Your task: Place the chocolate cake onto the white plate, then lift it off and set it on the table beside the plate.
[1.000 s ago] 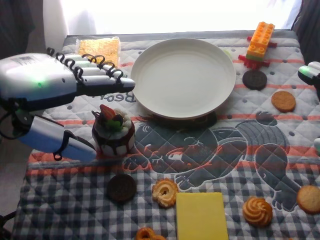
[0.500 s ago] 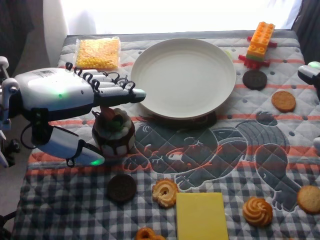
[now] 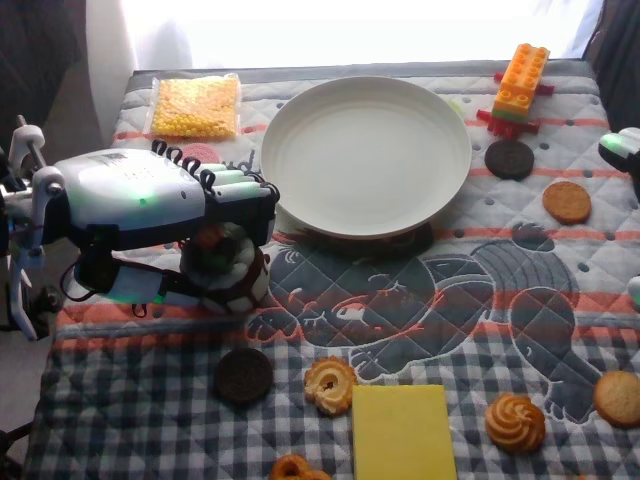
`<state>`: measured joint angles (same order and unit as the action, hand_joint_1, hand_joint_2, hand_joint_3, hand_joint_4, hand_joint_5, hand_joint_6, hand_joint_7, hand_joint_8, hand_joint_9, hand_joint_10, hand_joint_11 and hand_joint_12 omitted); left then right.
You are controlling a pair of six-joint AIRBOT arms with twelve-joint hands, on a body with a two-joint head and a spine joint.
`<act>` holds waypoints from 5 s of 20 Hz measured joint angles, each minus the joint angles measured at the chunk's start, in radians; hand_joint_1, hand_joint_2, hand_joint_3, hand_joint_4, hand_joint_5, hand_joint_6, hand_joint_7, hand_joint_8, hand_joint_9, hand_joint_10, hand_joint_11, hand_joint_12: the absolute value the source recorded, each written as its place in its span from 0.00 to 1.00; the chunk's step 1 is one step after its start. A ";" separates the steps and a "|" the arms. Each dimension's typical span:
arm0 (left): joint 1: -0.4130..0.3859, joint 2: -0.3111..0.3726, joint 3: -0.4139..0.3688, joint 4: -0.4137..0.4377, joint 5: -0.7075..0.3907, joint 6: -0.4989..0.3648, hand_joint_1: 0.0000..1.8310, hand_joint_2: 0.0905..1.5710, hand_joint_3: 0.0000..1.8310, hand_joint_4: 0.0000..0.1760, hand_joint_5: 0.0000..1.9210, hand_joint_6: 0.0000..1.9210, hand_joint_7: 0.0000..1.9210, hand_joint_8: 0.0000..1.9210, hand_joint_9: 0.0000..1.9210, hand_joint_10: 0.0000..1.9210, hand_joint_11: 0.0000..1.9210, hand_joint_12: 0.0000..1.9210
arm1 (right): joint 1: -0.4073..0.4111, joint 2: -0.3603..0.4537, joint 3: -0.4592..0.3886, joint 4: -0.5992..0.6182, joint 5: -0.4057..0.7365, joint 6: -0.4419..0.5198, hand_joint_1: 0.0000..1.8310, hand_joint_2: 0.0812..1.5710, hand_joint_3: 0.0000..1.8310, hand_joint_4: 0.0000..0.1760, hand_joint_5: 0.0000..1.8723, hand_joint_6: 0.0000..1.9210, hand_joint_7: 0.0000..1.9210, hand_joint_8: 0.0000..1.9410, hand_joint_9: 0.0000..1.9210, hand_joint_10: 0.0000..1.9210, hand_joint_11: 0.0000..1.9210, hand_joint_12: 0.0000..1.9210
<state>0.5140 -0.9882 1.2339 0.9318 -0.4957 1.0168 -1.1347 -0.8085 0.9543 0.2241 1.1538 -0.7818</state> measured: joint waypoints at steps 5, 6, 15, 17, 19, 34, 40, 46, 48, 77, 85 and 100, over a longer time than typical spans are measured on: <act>-0.005 0.021 -0.007 -0.004 -0.021 0.000 0.68 0.74 0.00 0.00 0.06 0.82 0.02 0.94 0.12 1.00 0.24 1.00 | -0.004 0.000 0.000 0.002 0.000 0.000 0.23 0.77 0.00 0.00 0.00 0.00 0.02 0.00 0.04 0.07 0.00 0.36; -0.010 0.029 -0.012 -0.004 -0.019 0.002 0.67 0.74 0.00 0.00 0.06 0.82 0.05 0.92 0.14 1.00 0.24 1.00 | -0.004 0.000 0.000 0.005 0.000 0.000 0.23 0.77 0.00 0.00 0.00 0.00 0.03 0.00 0.05 0.09 0.00 0.41; -0.164 0.029 0.014 0.000 0.009 0.003 0.63 0.75 0.00 0.00 0.09 0.72 0.09 0.78 0.14 0.92 0.17 1.00 | -0.005 0.000 0.000 0.011 0.000 0.000 0.21 0.79 0.00 0.00 0.00 0.00 0.02 0.00 0.00 0.26 0.00 0.68; -0.203 0.003 0.043 -0.002 0.040 0.002 0.64 0.76 0.00 0.00 0.08 0.73 0.06 0.79 0.07 0.89 0.07 1.00 | -0.005 0.000 0.000 0.004 0.002 0.000 0.21 0.78 0.00 0.00 0.00 0.00 0.03 0.00 0.00 0.25 0.00 0.67; -0.214 -0.018 0.053 -0.005 0.057 0.003 0.60 0.76 0.00 0.00 0.05 0.79 0.02 0.77 0.01 0.84 0.01 1.00 | -0.005 0.000 0.000 0.008 -0.001 0.000 0.22 0.79 0.00 0.00 0.00 0.00 0.02 0.00 0.00 0.23 0.00 0.64; -0.211 -0.279 0.256 -0.039 0.187 0.003 0.57 0.77 0.00 0.20 0.00 0.59 0.04 0.39 0.02 0.62 0.00 0.91 | -0.005 0.000 0.000 0.008 0.001 0.000 0.24 0.82 0.00 0.00 0.00 0.00 0.00 0.00 0.00 0.13 0.00 0.34; -0.196 -0.294 0.263 -0.036 0.200 0.002 0.45 0.73 0.00 0.59 0.00 0.01 0.00 0.00 0.00 0.01 0.00 0.02 | -0.011 0.000 0.000 0.011 0.003 0.000 0.22 0.81 0.00 0.00 0.00 0.00 0.00 0.00 0.00 0.12 0.00 0.31; -0.193 -0.239 0.233 -0.107 0.125 0.003 0.43 0.65 0.00 0.89 0.00 0.00 0.00 0.00 0.00 0.00 0.00 0.00 | -0.016 0.000 0.000 0.013 0.000 0.000 0.27 0.80 0.00 0.00 0.00 0.00 0.00 0.00 0.00 0.17 0.00 0.47; -0.192 -0.189 0.196 -0.161 0.096 0.004 0.45 0.67 0.00 0.57 0.00 0.00 0.00 0.00 0.00 0.00 0.00 0.00 | -0.016 0.000 0.000 0.008 0.000 0.000 0.28 0.78 0.00 0.00 0.00 0.00 0.00 0.00 0.00 0.18 0.00 0.54; -0.027 0.132 -0.094 -0.138 0.054 0.003 0.40 0.69 0.01 0.66 0.03 0.01 0.00 0.00 0.00 0.00 0.00 0.00 | 0.627 -0.338 0.331 -0.388 -0.575 0.021 0.44 0.81 0.01 0.09 0.00 0.00 0.00 0.00 0.04 0.03 0.00 0.91; 0.003 0.163 -0.109 -0.135 0.054 0.004 0.44 0.72 0.00 0.07 0.07 0.00 0.00 0.00 0.00 0.00 0.02 0.01 | 0.661 -0.460 0.447 -0.390 -0.638 0.022 0.56 0.77 0.00 0.00 0.01 0.00 0.01 0.00 0.00 0.26 0.00 0.82; 0.001 0.175 -0.114 -0.128 0.064 0.003 0.43 0.71 0.00 0.27 0.09 0.00 0.02 0.00 0.02 0.00 0.00 0.15 | 0.739 -0.540 0.455 -0.475 -0.639 0.023 0.49 0.70 0.00 0.17 0.04 0.01 0.07 0.00 0.00 0.20 0.00 1.00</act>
<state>0.5152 -0.8135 1.1198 0.8040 -0.4313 1.0203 -0.3962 -1.3487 1.4097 -0.2504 0.5148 -0.7593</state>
